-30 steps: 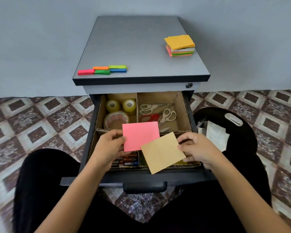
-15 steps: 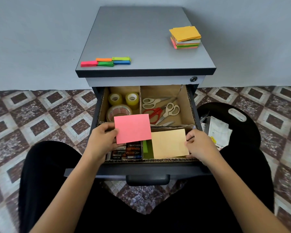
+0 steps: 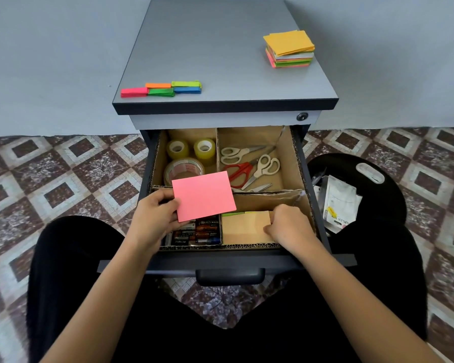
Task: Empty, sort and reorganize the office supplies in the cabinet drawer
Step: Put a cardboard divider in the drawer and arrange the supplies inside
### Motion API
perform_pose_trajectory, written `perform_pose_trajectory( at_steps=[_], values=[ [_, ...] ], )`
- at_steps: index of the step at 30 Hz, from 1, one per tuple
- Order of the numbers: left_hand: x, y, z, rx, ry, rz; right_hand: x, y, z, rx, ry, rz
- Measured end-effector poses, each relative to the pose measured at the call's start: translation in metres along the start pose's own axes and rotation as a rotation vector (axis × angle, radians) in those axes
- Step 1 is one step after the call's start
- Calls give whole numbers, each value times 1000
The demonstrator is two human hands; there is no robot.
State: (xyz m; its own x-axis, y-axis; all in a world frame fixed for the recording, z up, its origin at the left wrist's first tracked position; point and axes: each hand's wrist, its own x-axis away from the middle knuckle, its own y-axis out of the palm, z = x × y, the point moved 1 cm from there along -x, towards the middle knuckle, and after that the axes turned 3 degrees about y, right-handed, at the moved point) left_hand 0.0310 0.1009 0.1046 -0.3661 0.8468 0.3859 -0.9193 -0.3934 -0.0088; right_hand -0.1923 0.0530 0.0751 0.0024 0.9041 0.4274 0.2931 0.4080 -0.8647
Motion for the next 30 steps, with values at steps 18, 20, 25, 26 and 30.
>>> perform_pose_trajectory(
  at_steps=[18,20,25,26,30],
  values=[
    [4,5,0,-26,-16,-68,-7,3,12,-253,59,-49],
    [6,9,0,-27,-23,-96,-1,-2,11,-195,1,32],
    [14,26,1,-52,-54,-183,23,-28,21,-384,-234,537],
    [16,31,1,-61,-55,-201,23,-32,27,-389,-270,623],
    [22,56,-1,-131,-81,-256,11,-37,51,-374,-220,656]
  ],
)
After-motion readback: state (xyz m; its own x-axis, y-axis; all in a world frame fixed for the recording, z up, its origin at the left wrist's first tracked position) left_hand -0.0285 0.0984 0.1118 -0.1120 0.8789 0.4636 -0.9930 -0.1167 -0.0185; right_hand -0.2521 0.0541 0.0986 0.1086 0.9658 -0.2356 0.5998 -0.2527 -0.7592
